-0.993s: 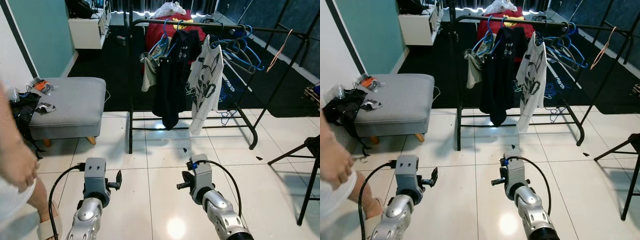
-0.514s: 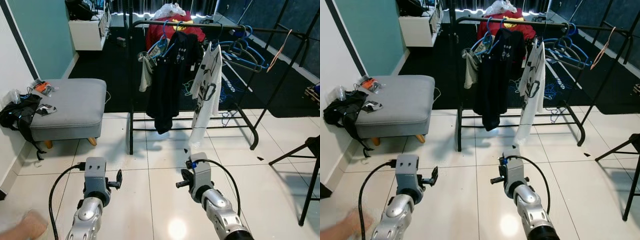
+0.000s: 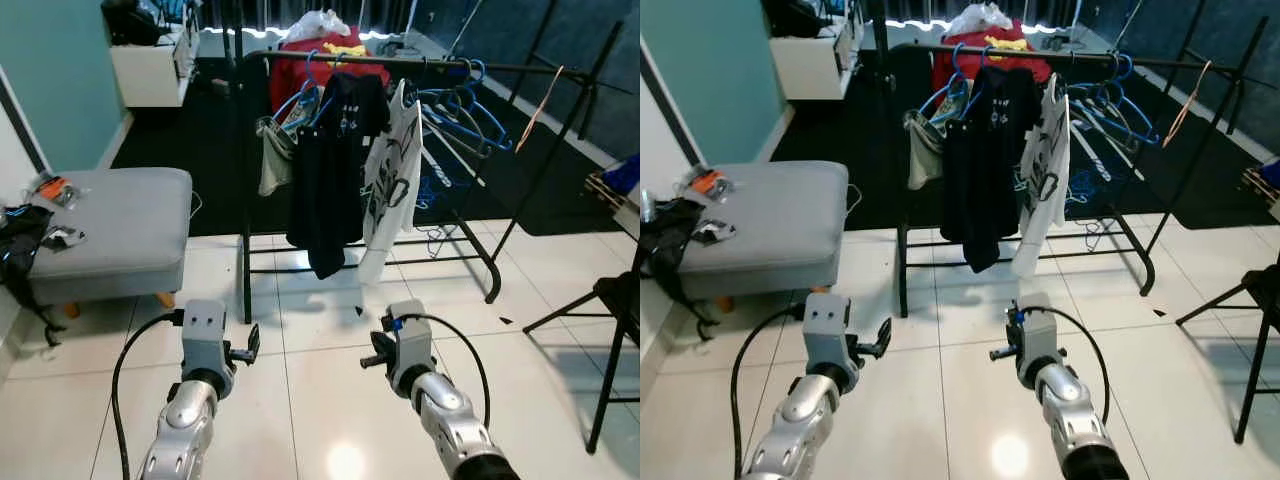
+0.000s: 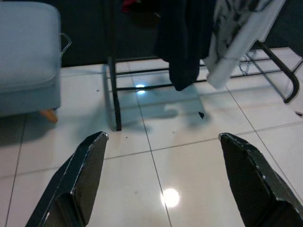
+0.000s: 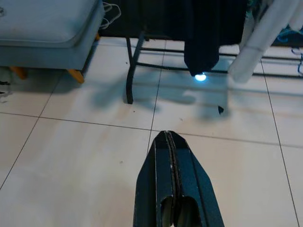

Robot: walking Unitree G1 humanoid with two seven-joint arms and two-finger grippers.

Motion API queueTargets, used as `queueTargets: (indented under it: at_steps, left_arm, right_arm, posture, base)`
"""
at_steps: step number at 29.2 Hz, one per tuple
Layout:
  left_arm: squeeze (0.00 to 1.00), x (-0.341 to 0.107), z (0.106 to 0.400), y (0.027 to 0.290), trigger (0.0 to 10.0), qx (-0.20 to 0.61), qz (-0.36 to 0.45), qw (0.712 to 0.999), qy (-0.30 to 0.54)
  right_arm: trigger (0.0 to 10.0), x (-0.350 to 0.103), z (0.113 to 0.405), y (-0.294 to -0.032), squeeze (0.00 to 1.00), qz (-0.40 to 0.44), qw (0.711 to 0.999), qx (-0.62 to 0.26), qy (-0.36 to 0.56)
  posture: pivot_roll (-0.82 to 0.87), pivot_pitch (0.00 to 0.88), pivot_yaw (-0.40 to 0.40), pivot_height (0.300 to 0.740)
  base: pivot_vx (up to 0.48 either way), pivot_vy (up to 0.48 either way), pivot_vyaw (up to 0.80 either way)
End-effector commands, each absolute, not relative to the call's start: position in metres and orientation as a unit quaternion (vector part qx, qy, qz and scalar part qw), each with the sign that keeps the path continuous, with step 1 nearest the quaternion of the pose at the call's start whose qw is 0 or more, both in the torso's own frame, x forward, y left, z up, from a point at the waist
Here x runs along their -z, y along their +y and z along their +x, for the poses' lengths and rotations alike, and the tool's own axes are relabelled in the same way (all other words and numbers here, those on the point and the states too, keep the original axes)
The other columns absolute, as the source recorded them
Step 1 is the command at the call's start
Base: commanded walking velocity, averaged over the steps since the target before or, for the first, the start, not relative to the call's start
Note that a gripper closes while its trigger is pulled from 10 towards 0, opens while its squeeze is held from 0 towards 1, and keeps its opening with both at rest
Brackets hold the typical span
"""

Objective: Hang hanger

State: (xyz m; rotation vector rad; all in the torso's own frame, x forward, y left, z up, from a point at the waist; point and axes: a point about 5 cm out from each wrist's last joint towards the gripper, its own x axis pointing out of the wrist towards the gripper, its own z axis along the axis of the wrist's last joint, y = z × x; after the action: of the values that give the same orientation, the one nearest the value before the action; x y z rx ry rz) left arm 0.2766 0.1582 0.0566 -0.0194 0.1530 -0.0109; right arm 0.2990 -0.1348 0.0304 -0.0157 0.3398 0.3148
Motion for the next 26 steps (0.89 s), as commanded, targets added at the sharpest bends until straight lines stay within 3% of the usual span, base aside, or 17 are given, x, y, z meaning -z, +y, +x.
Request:
queueTargets:
  at_steps: [1,26]
  left_arm:
    - [0.0,-0.0587,0.2775,0.1537,10.0,0.011,-0.016,0.997,0.075]
    - [0.0,-0.0595,0.2764,0.1503,10.0,0.012,-0.023,0.997,0.076]
  right_arm:
    - [10.0,-0.0274,0.298,-0.1454,0.0,-0.006,0.975,-0.138,0.173]
    - [10.0,-0.0246,0.2961,-0.1512,0.0,-0.008,0.976,-0.134,0.169]
  posture:
    - [-0.02,0.023,-0.031,0.74]
    - [-0.03,0.012,-0.031,0.74]
  base:
    - [0.337,0.0,0.0]
    - [0.336,0.0,0.0]
